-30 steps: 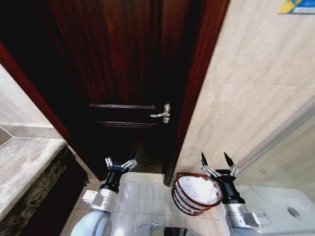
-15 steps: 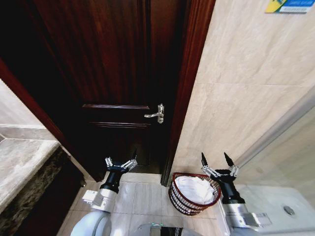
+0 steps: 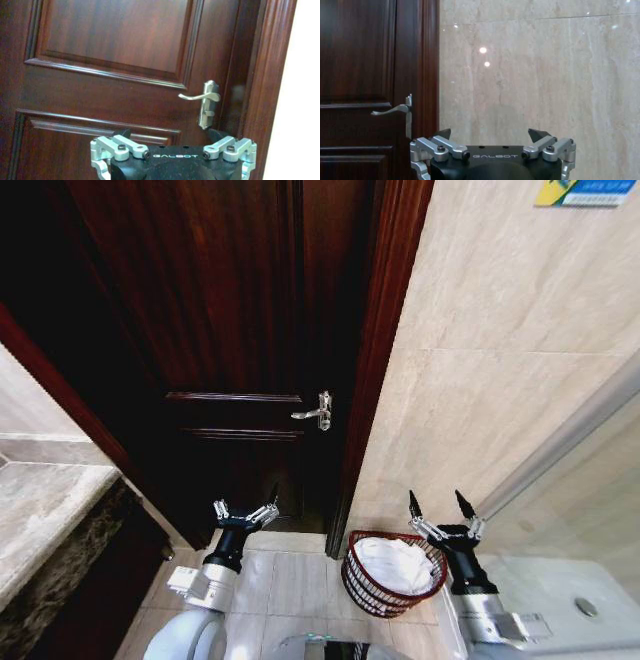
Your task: Discard the used towel into the hamper.
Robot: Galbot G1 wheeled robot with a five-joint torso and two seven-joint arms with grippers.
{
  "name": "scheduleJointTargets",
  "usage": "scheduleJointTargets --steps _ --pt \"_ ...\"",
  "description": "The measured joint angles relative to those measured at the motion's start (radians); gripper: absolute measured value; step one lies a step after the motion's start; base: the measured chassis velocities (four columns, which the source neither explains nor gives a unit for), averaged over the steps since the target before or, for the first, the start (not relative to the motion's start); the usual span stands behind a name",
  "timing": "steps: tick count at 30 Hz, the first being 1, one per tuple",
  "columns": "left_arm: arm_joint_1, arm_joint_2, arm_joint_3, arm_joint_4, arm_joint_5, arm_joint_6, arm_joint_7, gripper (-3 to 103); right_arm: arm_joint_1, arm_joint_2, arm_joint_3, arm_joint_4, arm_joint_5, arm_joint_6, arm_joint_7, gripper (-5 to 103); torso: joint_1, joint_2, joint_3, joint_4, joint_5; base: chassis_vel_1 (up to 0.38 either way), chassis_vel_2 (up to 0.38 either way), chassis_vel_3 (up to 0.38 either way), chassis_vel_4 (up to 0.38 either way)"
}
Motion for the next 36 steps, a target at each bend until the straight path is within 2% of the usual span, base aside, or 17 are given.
scheduleJointTargets --steps 8,13,36 --pt "0.000 -0.001 0.000 0.000 0.000 0.000 0.000 100 0.000 0.000 0.000 0.000 0.000 0.000 0.000 100 0.000 0.000 0.000 0.0001 0.0007 -0.112 -0.102 0.105 0.098" --pt "0.000 0.000 0.000 0.000 0.000 0.000 0.000 100 0.000 0.000 0.000 0.000 0.000 0.000 0.000 100 0.000 0.000 0.000 0.0001 -0.0003 0.000 0.000 0.000 0.000" --pt "0.000 0.000 0.000 0.000 0.000 0.000 0.000 100 0.000 0.000 0.000 0.000 0.000 0.000 0.000 100 0.000 0.000 0.000 0.0001 0.0002 0.000 0.000 0.000 0.000"
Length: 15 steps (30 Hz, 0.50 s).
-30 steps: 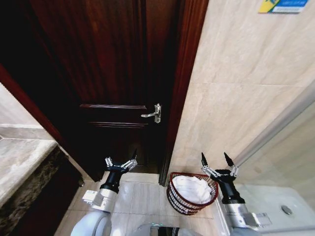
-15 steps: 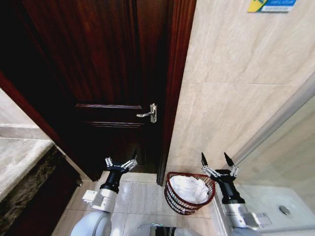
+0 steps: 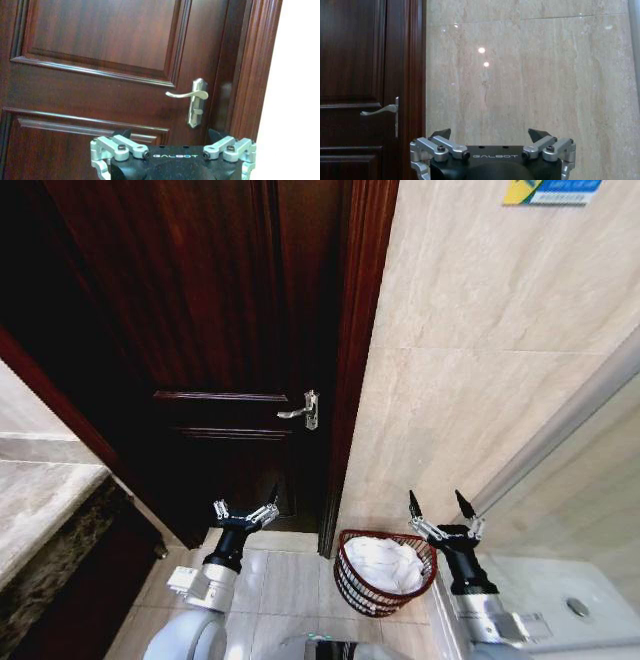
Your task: Discard the used towel into the hamper.
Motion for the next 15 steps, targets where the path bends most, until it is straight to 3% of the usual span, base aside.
scheduleJointTargets --steps 15 --pt "0.000 0.000 0.000 0.000 0.000 0.000 0.000 100 0.000 0.000 0.000 0.000 0.000 0.000 0.000 100 0.000 0.000 0.000 0.0000 0.0000 0.000 0.000 0.000 0.000"
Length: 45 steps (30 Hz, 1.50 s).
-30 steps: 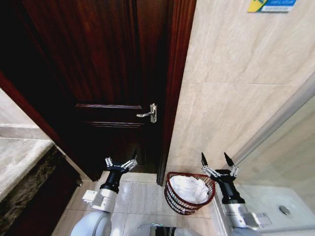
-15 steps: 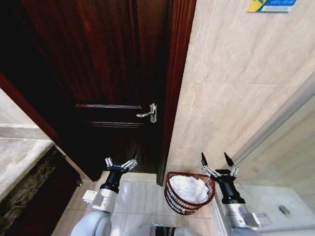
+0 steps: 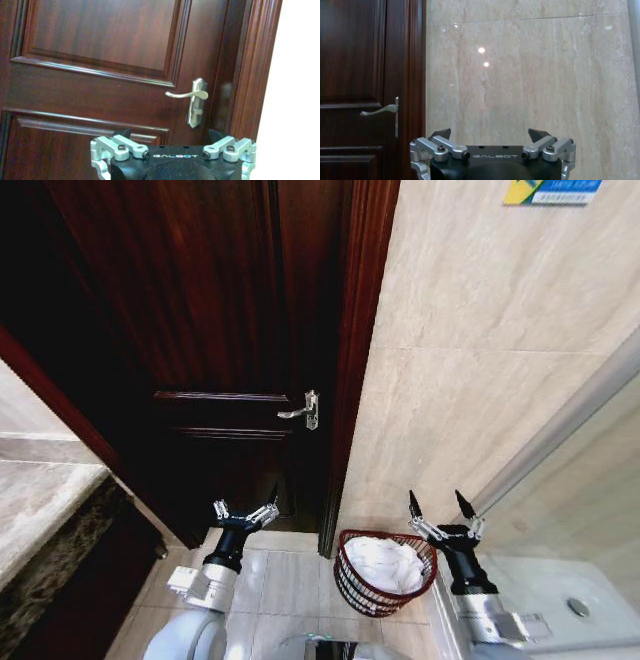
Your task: Discard the used towel into the hamper.
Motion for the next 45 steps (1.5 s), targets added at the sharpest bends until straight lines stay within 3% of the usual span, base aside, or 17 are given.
scheduleJointTargets --steps 12,29,38,45 --pt "0.000 0.000 0.000 0.000 0.000 0.000 0.000 100 0.000 0.000 0.000 0.000 0.000 0.000 0.000 100 -0.003 -0.006 -0.003 0.0000 0.0000 0.000 0.000 0.000 0.000" --pt "0.000 0.000 0.000 0.000 0.000 0.000 0.000 100 0.000 0.000 0.000 0.000 0.000 0.000 0.000 100 -0.023 -0.049 -0.027 0.0000 0.0000 0.000 0.000 0.000 0.000" --pt "0.000 0.000 0.000 0.000 0.000 0.000 0.000 100 0.000 0.000 0.000 0.000 0.000 0.000 0.000 100 -0.023 -0.050 -0.027 -0.0001 0.0000 0.000 0.000 0.000 0.000" --pt "0.000 0.000 0.000 0.000 0.000 0.000 0.000 100 0.000 0.000 0.000 0.000 0.000 0.000 0.000 100 -0.010 -0.022 -0.013 -0.0001 0.0000 0.000 0.000 0.000 0.000"
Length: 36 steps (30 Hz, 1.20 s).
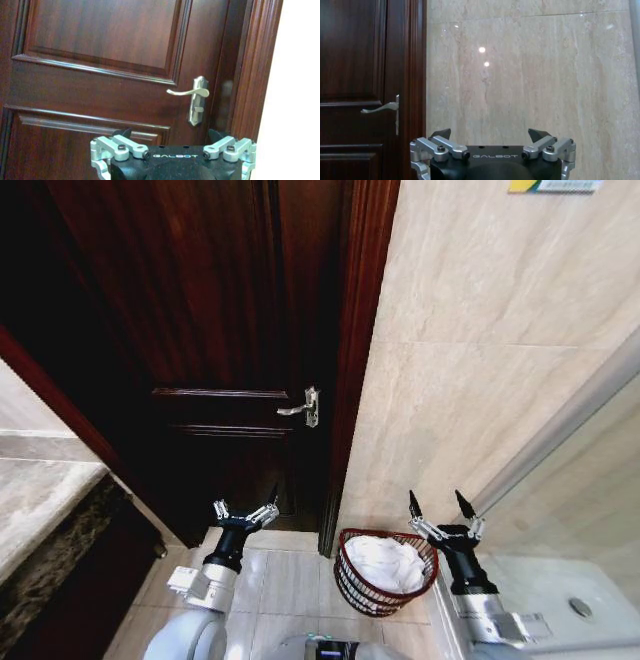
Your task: Discard the used towel into the hamper.
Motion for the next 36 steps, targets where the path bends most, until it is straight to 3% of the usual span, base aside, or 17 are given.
scheduleJointTargets --steps 11,24,36 --pt "0.000 0.000 0.000 0.000 0.000 0.000 0.000 100 0.000 0.000 0.000 0.000 0.000 0.000 0.000 100 0.012 0.025 0.013 -0.0001 0.0000 0.000 0.000 0.000 0.000" --pt "0.000 0.000 0.000 0.000 0.000 0.000 0.000 100 0.000 0.000 0.000 0.000 0.000 0.000 0.000 100 0.013 0.026 0.014 -0.0001 0.0000 0.000 0.000 0.000 0.000" --pt "0.000 0.000 0.000 0.000 0.000 0.000 0.000 100 0.000 0.000 0.000 0.000 0.000 0.000 0.000 100 0.011 0.024 0.013 0.0000 0.0004 0.156 -0.163 -0.167 0.164"
